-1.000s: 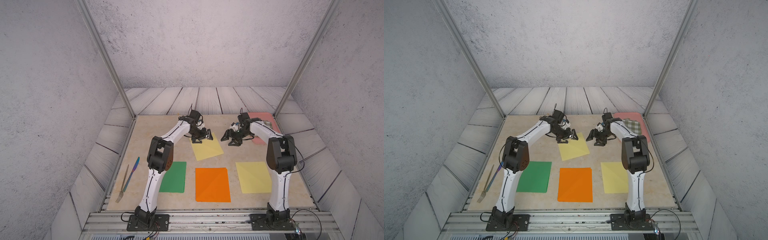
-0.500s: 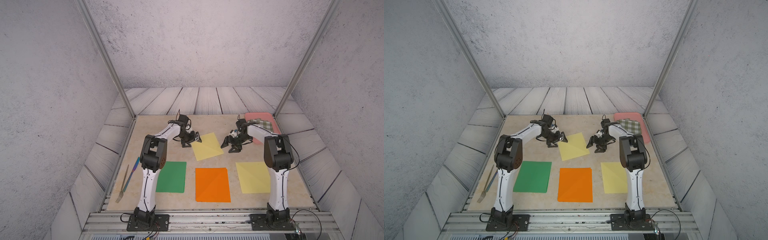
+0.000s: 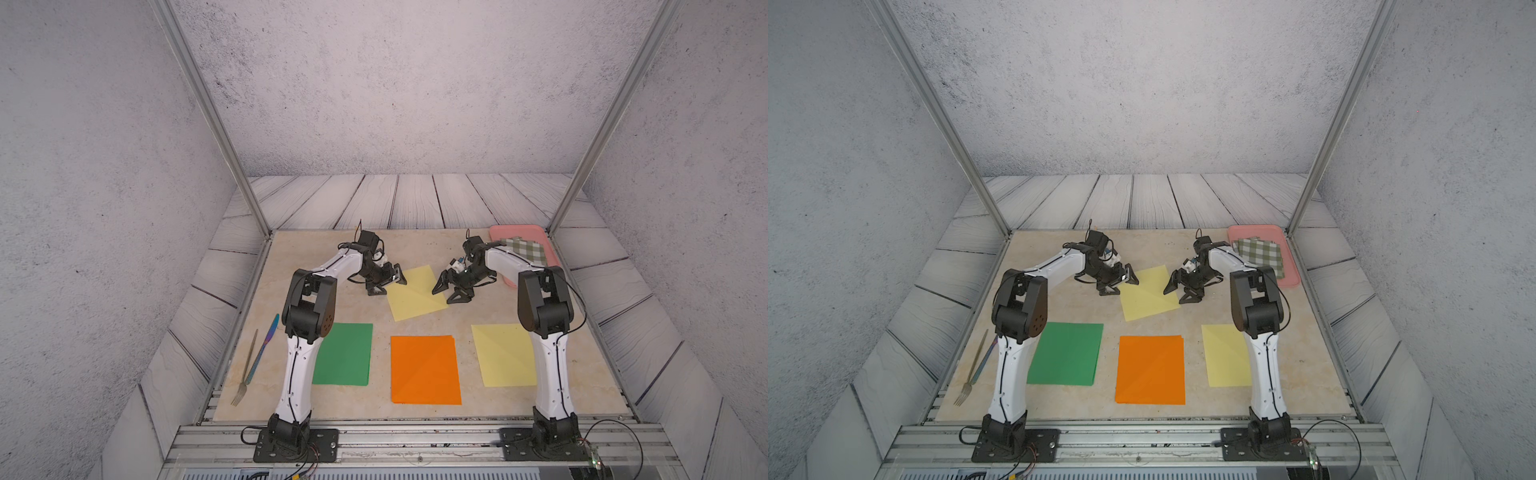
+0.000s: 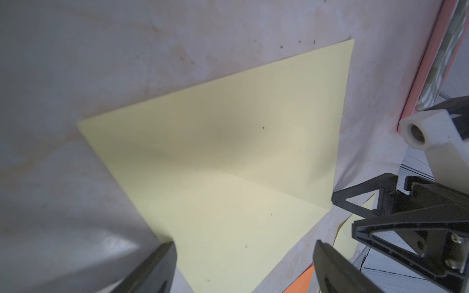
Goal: Sort the scattered colored papers by color
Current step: Pick up the colored paper from the center of the board.
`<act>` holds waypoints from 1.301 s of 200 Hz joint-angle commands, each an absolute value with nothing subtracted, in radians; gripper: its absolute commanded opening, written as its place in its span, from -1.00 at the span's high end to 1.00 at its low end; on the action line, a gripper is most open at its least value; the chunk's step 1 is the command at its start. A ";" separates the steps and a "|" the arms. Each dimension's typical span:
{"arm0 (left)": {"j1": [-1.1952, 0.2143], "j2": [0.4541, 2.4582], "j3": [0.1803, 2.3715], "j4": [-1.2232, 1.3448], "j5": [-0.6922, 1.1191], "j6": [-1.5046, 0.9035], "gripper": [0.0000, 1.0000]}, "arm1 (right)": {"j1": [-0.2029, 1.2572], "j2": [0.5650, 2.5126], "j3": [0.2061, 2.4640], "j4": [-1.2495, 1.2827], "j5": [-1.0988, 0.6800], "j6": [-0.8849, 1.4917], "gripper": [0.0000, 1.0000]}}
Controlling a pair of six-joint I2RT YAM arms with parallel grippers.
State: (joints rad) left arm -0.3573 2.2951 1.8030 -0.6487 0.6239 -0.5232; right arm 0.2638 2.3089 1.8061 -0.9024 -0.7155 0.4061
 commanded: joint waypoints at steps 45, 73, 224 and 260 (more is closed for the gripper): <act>-0.372 2.350 1.776 -0.649 0.656 -0.524 -0.82 | 0.301 2.457 1.875 -0.926 -0.706 0.407 -0.47; -0.373 2.355 1.778 -0.639 0.662 -0.528 -0.82 | 0.304 2.473 1.902 -0.927 -0.721 0.417 -0.47; -0.292 2.169 1.635 -0.452 0.690 -0.654 -0.89 | 0.300 2.454 1.950 -0.891 -0.775 0.477 0.37; -0.288 2.129 1.544 -0.398 0.706 -0.695 -0.90 | 0.295 2.428 1.948 -0.835 -0.853 0.524 0.47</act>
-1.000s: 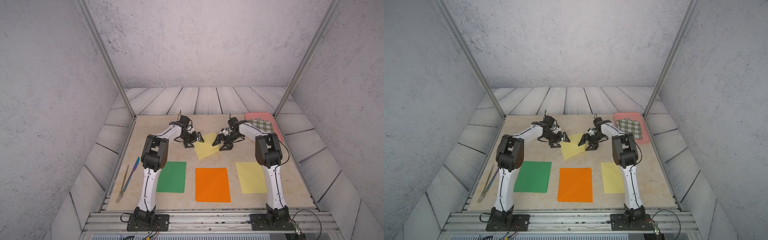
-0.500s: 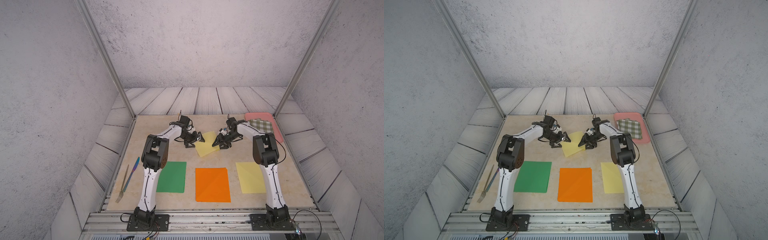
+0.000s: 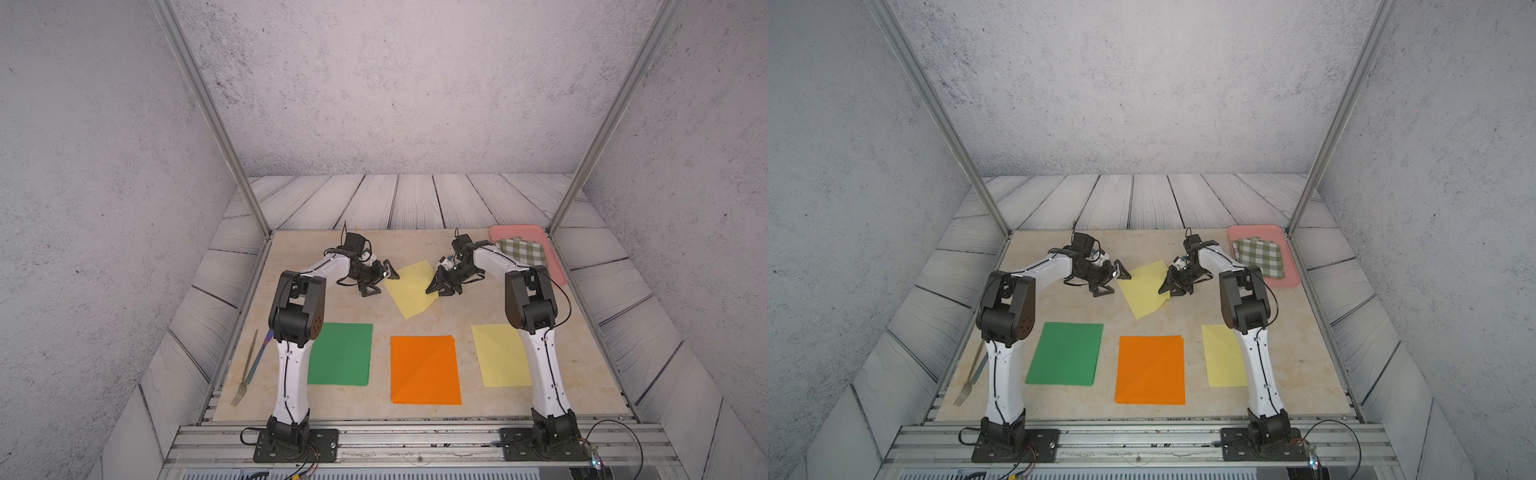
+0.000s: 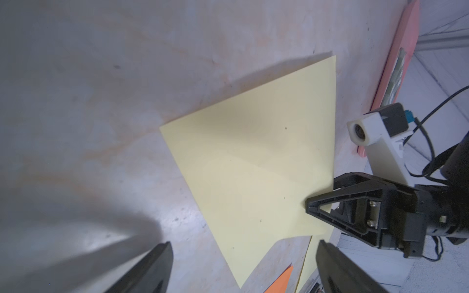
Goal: Sort the scattered colored papers by color
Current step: Pick up the colored paper from the center of the board.
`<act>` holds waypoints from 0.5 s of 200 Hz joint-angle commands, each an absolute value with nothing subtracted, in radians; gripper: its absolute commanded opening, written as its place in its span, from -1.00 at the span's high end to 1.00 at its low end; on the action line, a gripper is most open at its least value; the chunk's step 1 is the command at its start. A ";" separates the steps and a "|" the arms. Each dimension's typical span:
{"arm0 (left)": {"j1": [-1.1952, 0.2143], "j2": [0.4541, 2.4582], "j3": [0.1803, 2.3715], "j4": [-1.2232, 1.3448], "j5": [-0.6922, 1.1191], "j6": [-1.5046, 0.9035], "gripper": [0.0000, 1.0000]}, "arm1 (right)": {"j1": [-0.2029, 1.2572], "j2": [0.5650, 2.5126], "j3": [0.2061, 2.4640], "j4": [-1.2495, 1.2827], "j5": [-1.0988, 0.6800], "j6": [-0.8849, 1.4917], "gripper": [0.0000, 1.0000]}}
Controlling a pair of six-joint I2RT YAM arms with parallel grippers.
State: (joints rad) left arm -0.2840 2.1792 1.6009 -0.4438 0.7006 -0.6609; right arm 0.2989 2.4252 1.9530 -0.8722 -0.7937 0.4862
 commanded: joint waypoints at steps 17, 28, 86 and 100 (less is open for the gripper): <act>-0.288 2.120 1.506 -0.360 0.720 -0.719 -0.90 | 0.295 2.409 1.940 -0.801 -0.899 0.560 0.49; -0.288 2.120 1.488 -0.332 0.738 -0.735 -0.90 | 0.293 2.394 1.919 -0.746 -0.947 0.604 0.49; -0.288 2.122 1.448 -0.273 0.755 -0.772 -0.91 | 0.284 2.346 1.822 -0.387 -1.104 0.916 0.46; -0.288 2.123 1.436 -0.263 0.753 -0.779 -0.91 | 0.282 2.338 1.803 -0.309 -1.122 0.978 0.47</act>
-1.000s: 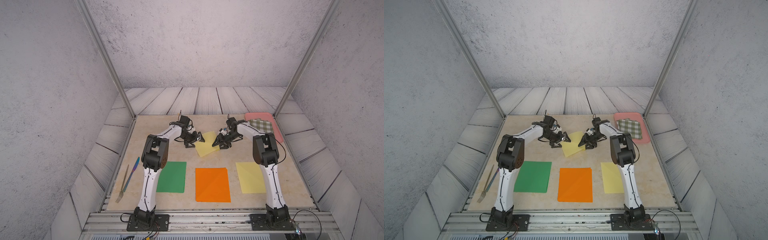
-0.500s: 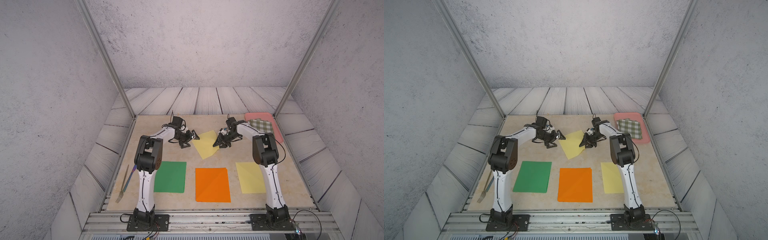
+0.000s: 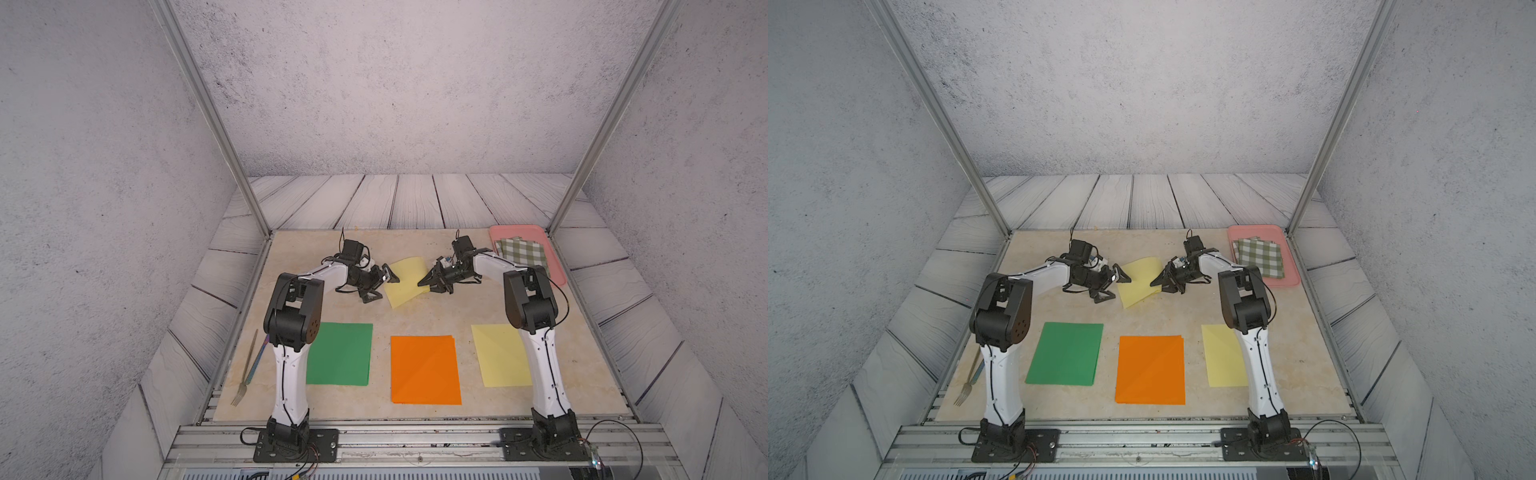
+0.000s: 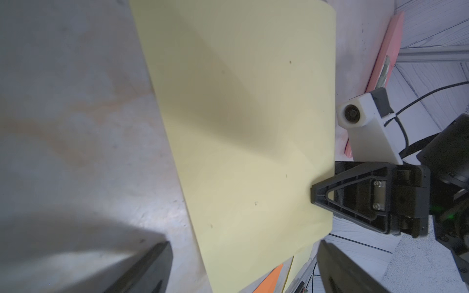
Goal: Sort the scattered colored papers by color
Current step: Pick up the colored paper from the center of the board.
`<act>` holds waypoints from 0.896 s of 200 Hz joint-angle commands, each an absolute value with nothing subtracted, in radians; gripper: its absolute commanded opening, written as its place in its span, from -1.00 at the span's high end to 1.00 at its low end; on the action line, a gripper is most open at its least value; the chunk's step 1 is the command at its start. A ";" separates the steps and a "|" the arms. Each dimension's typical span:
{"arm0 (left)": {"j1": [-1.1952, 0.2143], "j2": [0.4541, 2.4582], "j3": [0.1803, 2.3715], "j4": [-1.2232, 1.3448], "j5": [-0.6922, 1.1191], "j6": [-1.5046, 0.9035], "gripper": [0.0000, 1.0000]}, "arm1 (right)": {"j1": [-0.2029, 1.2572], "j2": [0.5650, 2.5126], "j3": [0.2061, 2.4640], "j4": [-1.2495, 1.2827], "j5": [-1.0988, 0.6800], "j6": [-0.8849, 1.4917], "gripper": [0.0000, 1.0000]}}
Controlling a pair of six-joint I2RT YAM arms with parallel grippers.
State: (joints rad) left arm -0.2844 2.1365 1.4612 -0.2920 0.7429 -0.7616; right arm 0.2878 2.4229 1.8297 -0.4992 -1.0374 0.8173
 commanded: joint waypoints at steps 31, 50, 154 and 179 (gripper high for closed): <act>-0.287 2.114 1.419 -0.259 0.747 -0.782 -0.92 | 0.278 2.334 1.775 -0.210 -1.135 1.068 0.47; -0.287 2.128 1.421 -0.238 0.765 -0.794 -0.92 | 0.278 2.337 1.775 -0.208 -1.142 1.071 0.47; -0.274 2.205 1.510 -0.148 0.791 -0.865 -0.49 | 0.279 2.304 1.702 -0.275 -1.166 0.995 0.48; -0.268 2.216 1.513 -0.150 0.787 -0.866 -0.43 | 0.279 2.297 1.700 -0.322 -1.165 0.957 0.48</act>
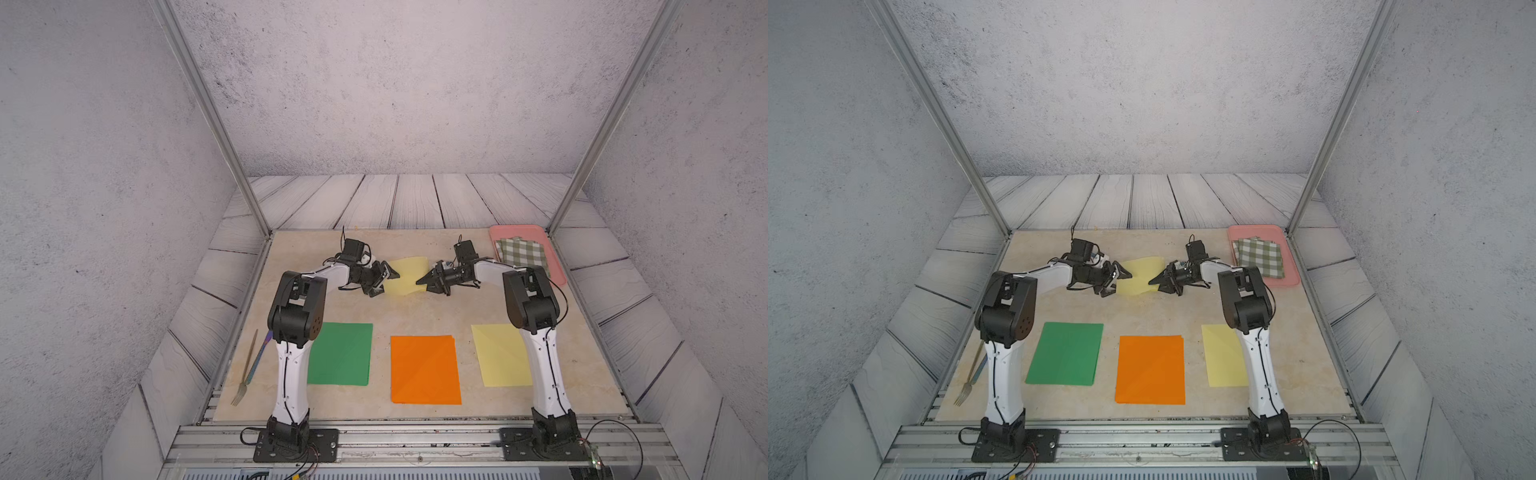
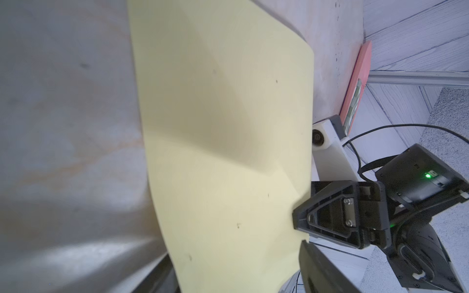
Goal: Sort the scattered colored papers by color
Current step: Pick up the colored paper from the center of the board.
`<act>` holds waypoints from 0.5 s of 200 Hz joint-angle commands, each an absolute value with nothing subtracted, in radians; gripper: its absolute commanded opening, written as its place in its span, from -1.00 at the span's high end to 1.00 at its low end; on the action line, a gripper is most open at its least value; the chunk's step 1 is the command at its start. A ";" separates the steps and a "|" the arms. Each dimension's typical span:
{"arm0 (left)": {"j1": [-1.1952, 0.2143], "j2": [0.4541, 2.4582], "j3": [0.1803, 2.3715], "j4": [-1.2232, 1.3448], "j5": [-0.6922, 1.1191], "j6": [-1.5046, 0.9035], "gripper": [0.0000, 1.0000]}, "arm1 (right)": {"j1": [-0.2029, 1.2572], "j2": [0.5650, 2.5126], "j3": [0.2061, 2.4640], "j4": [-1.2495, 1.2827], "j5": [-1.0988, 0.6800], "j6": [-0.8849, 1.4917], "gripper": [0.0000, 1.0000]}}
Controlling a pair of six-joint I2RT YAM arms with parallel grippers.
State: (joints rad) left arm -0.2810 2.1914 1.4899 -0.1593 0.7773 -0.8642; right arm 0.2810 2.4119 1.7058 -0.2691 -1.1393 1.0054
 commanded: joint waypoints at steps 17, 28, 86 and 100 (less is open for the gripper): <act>-0.265 2.230 1.514 -0.144 0.797 -0.867 -0.36 | 0.278 2.290 1.691 -0.322 -1.167 0.954 0.48; -0.263 2.241 1.512 -0.135 0.805 -0.873 -0.34 | 0.278 2.286 1.685 -0.321 -1.170 0.953 0.48; -0.253 2.266 1.496 -0.085 0.821 -0.894 -0.24 | 0.279 2.259 1.652 -0.365 -1.183 0.903 0.48; -0.252 2.269 1.501 -0.081 0.826 -0.897 -0.18 | 0.278 2.260 1.648 -0.376 -1.188 0.891 0.48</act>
State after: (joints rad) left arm -0.2661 2.2360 1.4952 -0.1040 0.8101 -0.8906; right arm 0.2810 2.3428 1.6684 -0.3286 -1.1610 0.9344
